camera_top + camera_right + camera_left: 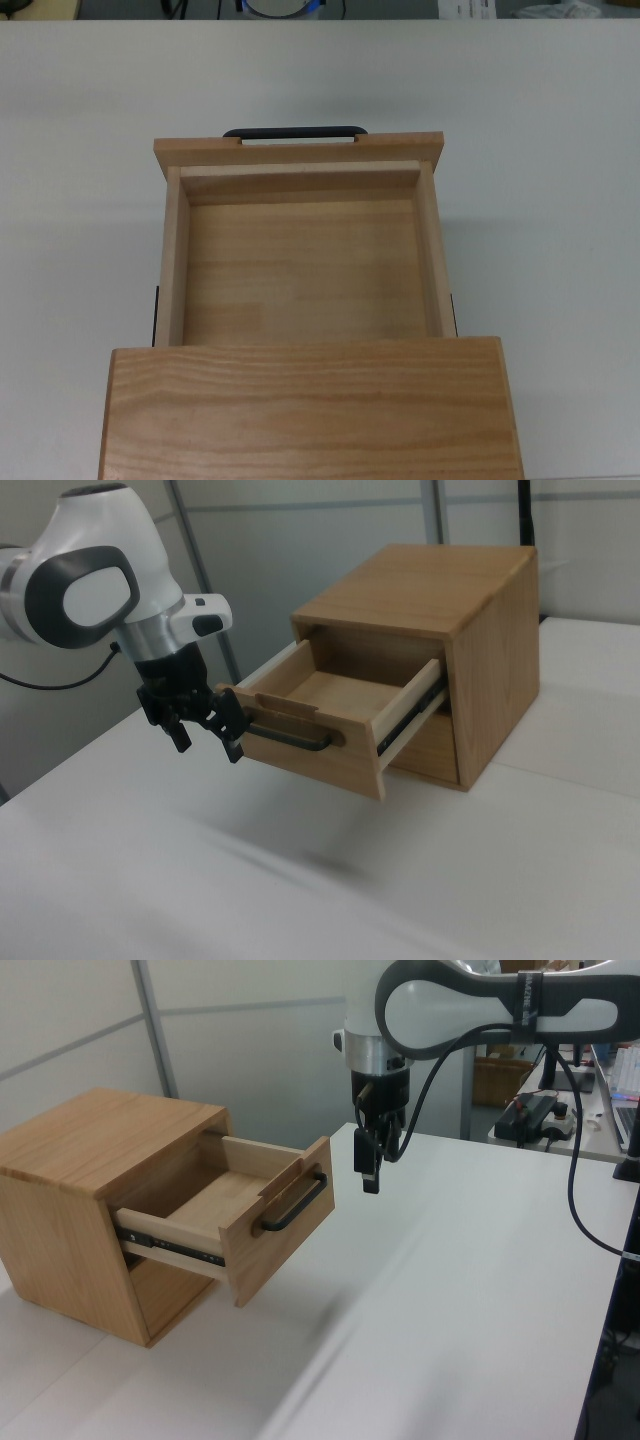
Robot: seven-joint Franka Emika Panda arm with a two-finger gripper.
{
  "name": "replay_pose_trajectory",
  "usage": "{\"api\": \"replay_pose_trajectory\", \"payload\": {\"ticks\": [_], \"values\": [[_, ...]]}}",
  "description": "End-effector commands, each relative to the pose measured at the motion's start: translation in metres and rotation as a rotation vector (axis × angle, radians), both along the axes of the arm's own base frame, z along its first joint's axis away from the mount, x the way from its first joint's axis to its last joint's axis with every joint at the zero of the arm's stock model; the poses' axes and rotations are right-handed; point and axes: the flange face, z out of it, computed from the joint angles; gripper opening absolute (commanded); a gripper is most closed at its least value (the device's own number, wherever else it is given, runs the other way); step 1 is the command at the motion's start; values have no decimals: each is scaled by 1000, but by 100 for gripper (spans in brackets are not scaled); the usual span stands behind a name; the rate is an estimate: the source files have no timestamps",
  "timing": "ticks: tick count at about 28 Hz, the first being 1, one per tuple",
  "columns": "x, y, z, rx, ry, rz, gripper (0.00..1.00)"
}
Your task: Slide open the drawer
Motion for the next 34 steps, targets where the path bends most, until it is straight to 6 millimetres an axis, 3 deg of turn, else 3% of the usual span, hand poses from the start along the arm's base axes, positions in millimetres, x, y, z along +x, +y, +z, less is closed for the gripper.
{"api": "replay_pose_trajectory", "payload": {"ticks": [1,9,34], "values": [[3,0,7,-16,16,30,100],[19,4,9,-25,63,30,100],[24,6,4,-26,70,35,100]]}}
